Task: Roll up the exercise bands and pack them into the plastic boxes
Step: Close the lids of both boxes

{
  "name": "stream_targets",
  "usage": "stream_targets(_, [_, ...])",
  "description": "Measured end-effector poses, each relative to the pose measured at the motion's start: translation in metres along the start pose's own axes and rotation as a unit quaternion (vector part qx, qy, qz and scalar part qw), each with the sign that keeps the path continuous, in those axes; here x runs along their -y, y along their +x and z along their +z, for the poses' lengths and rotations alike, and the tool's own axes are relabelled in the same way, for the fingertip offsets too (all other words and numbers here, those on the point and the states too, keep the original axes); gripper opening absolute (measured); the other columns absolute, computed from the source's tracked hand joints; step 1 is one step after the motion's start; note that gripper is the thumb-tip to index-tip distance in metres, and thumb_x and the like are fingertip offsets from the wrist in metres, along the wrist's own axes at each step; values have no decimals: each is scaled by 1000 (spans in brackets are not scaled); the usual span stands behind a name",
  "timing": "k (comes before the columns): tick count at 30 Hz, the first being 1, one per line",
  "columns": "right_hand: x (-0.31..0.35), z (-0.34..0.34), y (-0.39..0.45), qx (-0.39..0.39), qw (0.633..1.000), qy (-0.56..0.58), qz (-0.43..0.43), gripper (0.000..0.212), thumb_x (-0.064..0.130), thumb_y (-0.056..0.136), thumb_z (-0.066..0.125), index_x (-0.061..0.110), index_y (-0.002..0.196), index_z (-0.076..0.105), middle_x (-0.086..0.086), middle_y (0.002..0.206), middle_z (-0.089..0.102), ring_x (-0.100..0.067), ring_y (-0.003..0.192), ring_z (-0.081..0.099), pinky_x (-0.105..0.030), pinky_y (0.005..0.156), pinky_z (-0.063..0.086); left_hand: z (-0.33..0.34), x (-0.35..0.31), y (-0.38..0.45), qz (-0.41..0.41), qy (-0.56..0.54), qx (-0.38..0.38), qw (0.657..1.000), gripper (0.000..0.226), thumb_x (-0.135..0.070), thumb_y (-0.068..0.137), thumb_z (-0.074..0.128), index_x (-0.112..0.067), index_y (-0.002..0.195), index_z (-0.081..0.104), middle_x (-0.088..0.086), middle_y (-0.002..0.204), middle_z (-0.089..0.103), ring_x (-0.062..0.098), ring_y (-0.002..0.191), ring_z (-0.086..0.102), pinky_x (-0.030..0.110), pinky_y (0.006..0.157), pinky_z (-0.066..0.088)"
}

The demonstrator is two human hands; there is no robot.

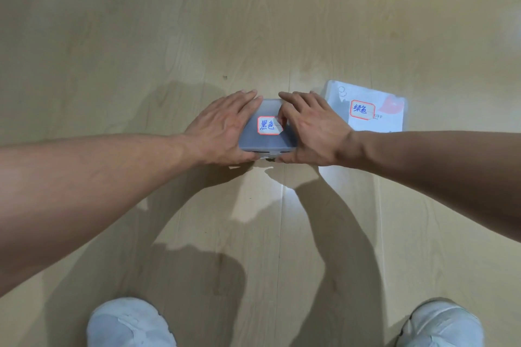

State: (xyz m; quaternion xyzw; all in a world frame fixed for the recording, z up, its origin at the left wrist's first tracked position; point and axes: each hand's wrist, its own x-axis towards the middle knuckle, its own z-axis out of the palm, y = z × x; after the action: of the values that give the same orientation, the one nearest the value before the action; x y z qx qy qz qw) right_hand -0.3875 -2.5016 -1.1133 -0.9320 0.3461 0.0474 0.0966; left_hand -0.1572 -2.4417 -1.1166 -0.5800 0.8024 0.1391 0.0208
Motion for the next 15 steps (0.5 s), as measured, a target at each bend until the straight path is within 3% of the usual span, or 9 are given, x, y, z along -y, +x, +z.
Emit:
stream_targets(4, [4, -4, 5, 10, 1000, 0, 0, 84, 83, 62, 48, 15, 112, 47, -16, 152, 42, -38, 134, 44, -53, 114, 31, -2, -2, 0, -1, 10, -2, 1000, 113, -78, 73, 55, -13, 159, 20, 10, 163, 29, 27, 151, 28, 42, 124, 23])
stream_targets(8, [11, -2, 6, -5, 999, -42, -9, 73, 73, 65, 62, 15, 107, 49, -19, 142, 48, -42, 117, 52, -54, 105, 37, 1, -6, 0, 15, 35, -16, 999, 107, -72, 75, 49, -3, 154, 29, 20, 152, 40, 36, 138, 41, 48, 117, 33])
stream_targets(15, [18, 2, 4, -4, 993, -110, -33, 66, 71, 73, 38, 18, 106, 63, -29, 139, 46, -45, 106, 53, -57, 99, 40, 8, -12, 2, 10, 145, 19, 989, 100, -67, 86, 30, 0, 158, 10, 24, 157, 24, 44, 140, 30, 54, 120, 24])
